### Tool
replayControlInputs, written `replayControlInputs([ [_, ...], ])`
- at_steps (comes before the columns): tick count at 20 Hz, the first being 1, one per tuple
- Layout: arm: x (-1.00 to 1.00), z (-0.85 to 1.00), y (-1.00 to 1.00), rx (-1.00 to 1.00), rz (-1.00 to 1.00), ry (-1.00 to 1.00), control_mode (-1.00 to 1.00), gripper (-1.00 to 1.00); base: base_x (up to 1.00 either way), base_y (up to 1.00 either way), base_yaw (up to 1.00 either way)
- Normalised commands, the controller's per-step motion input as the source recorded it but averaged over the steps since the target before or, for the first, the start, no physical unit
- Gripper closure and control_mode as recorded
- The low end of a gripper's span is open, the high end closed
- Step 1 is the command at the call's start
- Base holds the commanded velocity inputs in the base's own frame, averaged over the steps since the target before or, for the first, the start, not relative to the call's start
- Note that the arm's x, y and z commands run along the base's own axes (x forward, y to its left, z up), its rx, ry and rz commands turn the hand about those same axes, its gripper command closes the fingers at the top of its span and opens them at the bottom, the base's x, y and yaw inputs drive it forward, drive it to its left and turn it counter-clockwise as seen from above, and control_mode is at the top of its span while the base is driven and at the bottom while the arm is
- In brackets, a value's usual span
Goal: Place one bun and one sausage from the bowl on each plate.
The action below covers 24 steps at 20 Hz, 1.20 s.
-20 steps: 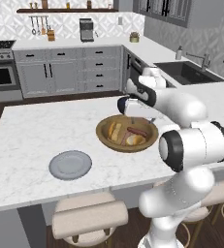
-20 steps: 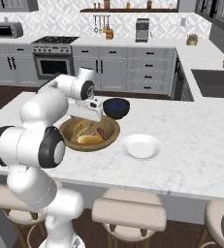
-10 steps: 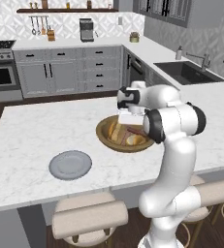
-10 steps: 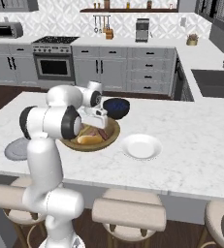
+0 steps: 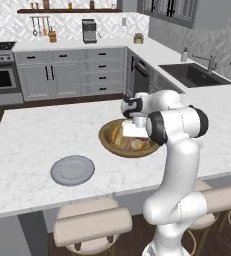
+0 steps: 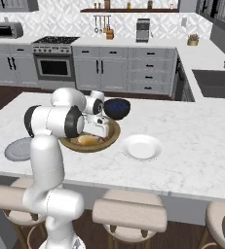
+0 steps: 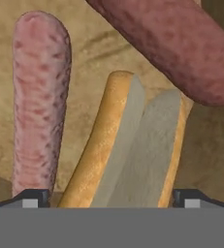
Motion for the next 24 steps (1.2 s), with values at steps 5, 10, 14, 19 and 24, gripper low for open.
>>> replayControlInputs([
  [5,-0.11,-0.23,0.0,0.0,-0.01,0.04,-1.0,-1.0,0.0,0.0,0.0],
  [10,0.0,-0.33,0.13,0.0,0.0,0.03,-1.0,1.0,0.0,0.0,0.0],
  [14,-0.11,-0.08,0.05,0.0,0.0,0.0,-1.0,1.0,0.0,0.0,0.0],
  [19,-0.47,0.36,-0.22,-0.06,0.06,-0.26,-1.0,1.0,0.0,0.0,0.0],
  [24,-0.78,0.55,-0.22,-0.13,0.18,-0.39,-1.0,1.0,0.0,0.0,0.0],
])
